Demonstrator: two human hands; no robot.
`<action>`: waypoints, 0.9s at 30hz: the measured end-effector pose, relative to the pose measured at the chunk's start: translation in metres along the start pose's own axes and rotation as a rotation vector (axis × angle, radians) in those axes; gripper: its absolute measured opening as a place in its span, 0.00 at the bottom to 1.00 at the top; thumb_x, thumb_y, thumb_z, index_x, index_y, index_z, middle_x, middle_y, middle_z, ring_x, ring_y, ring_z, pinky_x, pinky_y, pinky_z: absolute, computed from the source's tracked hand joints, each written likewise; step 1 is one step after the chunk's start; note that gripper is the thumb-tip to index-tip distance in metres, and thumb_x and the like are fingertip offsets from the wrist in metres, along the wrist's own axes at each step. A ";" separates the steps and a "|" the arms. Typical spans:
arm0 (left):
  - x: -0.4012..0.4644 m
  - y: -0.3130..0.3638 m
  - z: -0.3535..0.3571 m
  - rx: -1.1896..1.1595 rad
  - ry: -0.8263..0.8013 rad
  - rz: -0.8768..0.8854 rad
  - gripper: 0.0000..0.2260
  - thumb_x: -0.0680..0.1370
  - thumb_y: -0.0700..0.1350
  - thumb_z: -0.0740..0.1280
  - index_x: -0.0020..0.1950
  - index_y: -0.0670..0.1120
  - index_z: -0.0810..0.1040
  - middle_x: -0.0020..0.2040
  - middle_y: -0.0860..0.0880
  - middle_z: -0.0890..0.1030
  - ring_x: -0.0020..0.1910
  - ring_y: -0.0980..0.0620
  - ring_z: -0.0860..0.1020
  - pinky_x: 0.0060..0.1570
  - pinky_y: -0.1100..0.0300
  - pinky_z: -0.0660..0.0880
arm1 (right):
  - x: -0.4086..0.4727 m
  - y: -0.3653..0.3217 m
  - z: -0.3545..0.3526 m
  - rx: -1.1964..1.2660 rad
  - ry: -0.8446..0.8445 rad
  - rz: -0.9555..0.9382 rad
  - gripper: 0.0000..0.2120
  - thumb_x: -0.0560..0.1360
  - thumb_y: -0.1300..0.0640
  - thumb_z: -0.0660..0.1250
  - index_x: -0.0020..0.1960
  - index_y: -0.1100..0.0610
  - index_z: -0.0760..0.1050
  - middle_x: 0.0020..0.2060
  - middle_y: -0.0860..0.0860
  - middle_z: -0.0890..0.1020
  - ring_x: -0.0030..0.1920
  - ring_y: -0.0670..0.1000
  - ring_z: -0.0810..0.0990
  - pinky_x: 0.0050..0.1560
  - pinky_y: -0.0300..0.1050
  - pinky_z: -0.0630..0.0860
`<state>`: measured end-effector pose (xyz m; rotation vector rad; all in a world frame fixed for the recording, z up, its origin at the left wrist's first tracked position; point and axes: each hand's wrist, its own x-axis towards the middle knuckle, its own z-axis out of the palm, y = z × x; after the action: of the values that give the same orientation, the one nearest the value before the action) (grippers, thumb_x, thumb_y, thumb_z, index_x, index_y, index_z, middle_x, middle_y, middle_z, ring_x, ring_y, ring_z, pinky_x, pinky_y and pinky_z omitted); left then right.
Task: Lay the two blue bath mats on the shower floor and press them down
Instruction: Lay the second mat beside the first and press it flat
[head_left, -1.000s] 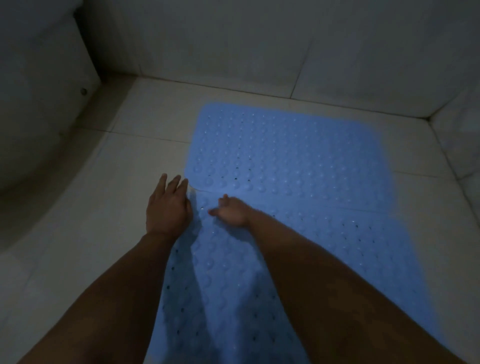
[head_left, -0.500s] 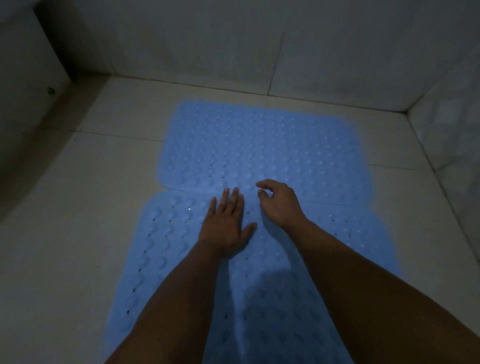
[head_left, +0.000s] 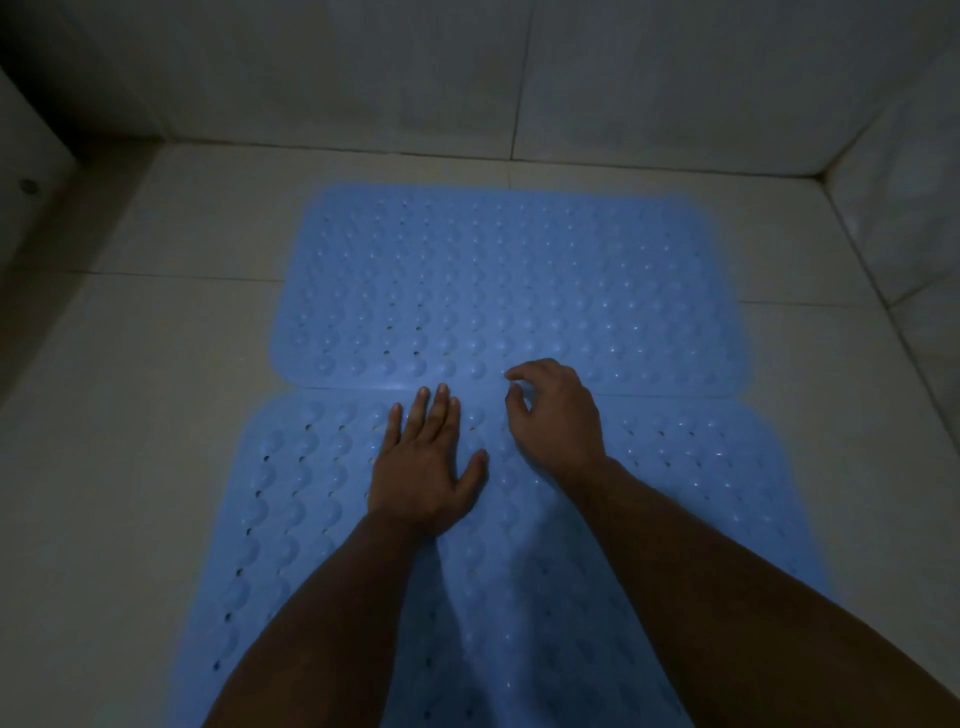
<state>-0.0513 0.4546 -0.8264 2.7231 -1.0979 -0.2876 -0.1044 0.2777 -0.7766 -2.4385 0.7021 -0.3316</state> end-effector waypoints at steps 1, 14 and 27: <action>0.002 0.002 -0.007 -0.026 -0.054 -0.017 0.38 0.79 0.67 0.44 0.83 0.45 0.53 0.84 0.47 0.49 0.83 0.48 0.42 0.81 0.45 0.41 | 0.002 -0.004 -0.004 -0.029 -0.052 0.014 0.13 0.77 0.51 0.64 0.59 0.50 0.80 0.57 0.48 0.82 0.60 0.52 0.78 0.61 0.54 0.76; 0.009 -0.007 -0.055 0.093 -0.061 -0.053 0.31 0.84 0.51 0.54 0.83 0.43 0.49 0.84 0.44 0.50 0.83 0.41 0.44 0.81 0.44 0.45 | -0.048 -0.005 0.052 -0.413 -0.320 -0.048 0.36 0.82 0.38 0.44 0.82 0.59 0.45 0.81 0.58 0.42 0.81 0.56 0.39 0.79 0.61 0.40; 0.020 -0.026 -0.029 0.064 0.043 -0.070 0.29 0.82 0.53 0.46 0.82 0.42 0.55 0.83 0.43 0.53 0.82 0.40 0.47 0.80 0.43 0.51 | -0.056 0.002 0.067 -0.463 -0.158 -0.091 0.39 0.81 0.34 0.44 0.81 0.60 0.49 0.81 0.58 0.44 0.81 0.54 0.40 0.79 0.62 0.47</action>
<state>-0.0131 0.4619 -0.8069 2.8146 -1.0189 -0.2069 -0.1269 0.3382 -0.8357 -2.9003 0.6553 -0.0040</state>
